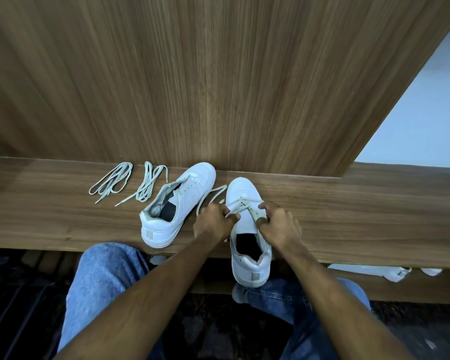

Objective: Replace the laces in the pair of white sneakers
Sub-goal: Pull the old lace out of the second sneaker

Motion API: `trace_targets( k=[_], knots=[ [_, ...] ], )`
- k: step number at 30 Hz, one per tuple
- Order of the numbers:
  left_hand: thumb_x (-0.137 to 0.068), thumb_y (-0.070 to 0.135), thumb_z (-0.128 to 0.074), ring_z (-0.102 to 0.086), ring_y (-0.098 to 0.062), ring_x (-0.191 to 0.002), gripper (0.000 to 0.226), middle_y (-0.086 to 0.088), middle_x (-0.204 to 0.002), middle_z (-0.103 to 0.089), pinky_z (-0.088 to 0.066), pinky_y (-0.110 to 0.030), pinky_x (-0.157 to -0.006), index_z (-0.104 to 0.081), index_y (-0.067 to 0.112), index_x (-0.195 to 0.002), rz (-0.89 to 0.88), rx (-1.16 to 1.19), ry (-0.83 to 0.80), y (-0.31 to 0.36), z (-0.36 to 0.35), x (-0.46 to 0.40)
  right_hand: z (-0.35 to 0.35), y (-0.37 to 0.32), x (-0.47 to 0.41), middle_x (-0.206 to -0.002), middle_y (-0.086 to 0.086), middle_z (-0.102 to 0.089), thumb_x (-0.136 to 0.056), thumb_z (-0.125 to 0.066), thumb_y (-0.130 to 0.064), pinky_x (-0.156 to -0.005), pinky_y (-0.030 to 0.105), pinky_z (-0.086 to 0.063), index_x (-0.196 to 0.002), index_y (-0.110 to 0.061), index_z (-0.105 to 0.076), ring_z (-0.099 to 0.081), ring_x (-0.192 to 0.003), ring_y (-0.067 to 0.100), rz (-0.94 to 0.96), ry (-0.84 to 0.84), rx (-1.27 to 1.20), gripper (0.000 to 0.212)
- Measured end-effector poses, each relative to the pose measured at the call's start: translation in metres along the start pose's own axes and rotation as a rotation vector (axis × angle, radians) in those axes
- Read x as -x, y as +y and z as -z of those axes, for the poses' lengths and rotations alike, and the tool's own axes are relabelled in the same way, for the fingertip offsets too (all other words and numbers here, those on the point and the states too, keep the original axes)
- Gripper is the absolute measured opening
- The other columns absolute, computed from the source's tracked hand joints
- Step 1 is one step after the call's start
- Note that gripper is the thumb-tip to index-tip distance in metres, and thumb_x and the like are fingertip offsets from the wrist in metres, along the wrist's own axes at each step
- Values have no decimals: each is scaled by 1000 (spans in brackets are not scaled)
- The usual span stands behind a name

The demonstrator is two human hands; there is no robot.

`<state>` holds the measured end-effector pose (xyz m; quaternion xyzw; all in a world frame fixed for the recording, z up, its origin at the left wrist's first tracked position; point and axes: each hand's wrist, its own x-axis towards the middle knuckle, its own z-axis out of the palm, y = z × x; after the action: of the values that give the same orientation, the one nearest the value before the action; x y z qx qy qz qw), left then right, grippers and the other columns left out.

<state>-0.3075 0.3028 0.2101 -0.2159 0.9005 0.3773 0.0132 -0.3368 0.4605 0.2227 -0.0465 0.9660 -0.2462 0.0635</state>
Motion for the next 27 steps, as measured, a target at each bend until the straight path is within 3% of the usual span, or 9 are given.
trace_targets(
  k=[3,6,10,12,15,17,19,22,27],
  knots=[
    [-81,51,-64,-64,-31,-89,33,-8,-86,-70,-47,-33,-71,-65,20,-71,-4,-3,13,-2,-2,4,5,-17,-6,-129,3,-59,-85,-52,-29,-87,39,-46,-134,-34,-47,-59,-111,36,176,-25,210,49],
    [-83,52,-61,-64,-33,-90,37,-11,-90,-70,-49,-36,-73,-68,16,-85,-19,-8,9,-6,-4,5,-2,-29,-13,-125,3,-50,-90,-49,-27,-82,41,-47,-125,-24,-50,-60,-108,34,309,-85,385,35],
    [-84,51,-58,-64,-34,-91,38,-12,-93,-70,-50,-37,-73,-67,14,-89,-18,-33,7,-8,-4,6,-14,-30,-18,-117,5,-56,-94,-45,-30,-78,40,-48,-115,-22,-56,-62,-102,35,298,0,413,25],
    [-84,50,-59,-64,-34,-96,37,-12,-99,-70,-51,-37,-78,-69,16,-96,-5,-33,10,-8,-4,5,-16,-19,-23,-104,4,-65,-94,-47,-31,-78,37,-45,-102,-24,-63,-63,-97,34,92,71,109,19],
    [-87,46,-59,-63,-34,-100,31,-10,-103,-70,-49,-36,-81,-71,21,-100,-8,-34,21,-7,-7,6,-11,-1,-30,-67,2,-65,-88,-55,-12,-64,31,-44,-71,-15,-60,-60,-74,26,-304,77,-769,18],
    [-87,44,-58,-63,-33,-100,29,-9,-104,-70,-50,-36,-83,-71,23,-101,-8,-44,31,-6,-8,8,-10,8,-32,-66,6,-63,-87,-55,0,-53,27,-45,-75,-11,-56,-55,-64,22,-316,23,-911,15],
    [-88,44,-57,-63,-33,-100,28,-8,-105,-70,-50,-38,-84,-70,23,-102,-5,-54,44,-5,-9,9,-9,9,-33,-87,8,-66,-84,-58,-2,-61,28,-52,-90,-13,-57,-59,-72,16,-166,-39,-785,12],
    [-87,43,-57,-63,-34,-100,29,-9,-105,-69,-51,-39,-83,-69,22,-102,1,-64,47,-5,-9,10,-7,8,-34,-119,-3,-55,-81,-65,-20,-85,33,-49,-116,-26,-58,-58,-100,14,145,-73,-381,36],
    [-85,47,-57,-63,-32,-101,32,-8,-107,-68,-52,-39,-83,-68,24,-106,4,-73,42,-4,-8,12,-10,-9,-30,-147,1,-32,-91,-54,-34,-89,42,-48,-123,-26,-53,-36,-133,23,383,-73,270,33]
  ],
)
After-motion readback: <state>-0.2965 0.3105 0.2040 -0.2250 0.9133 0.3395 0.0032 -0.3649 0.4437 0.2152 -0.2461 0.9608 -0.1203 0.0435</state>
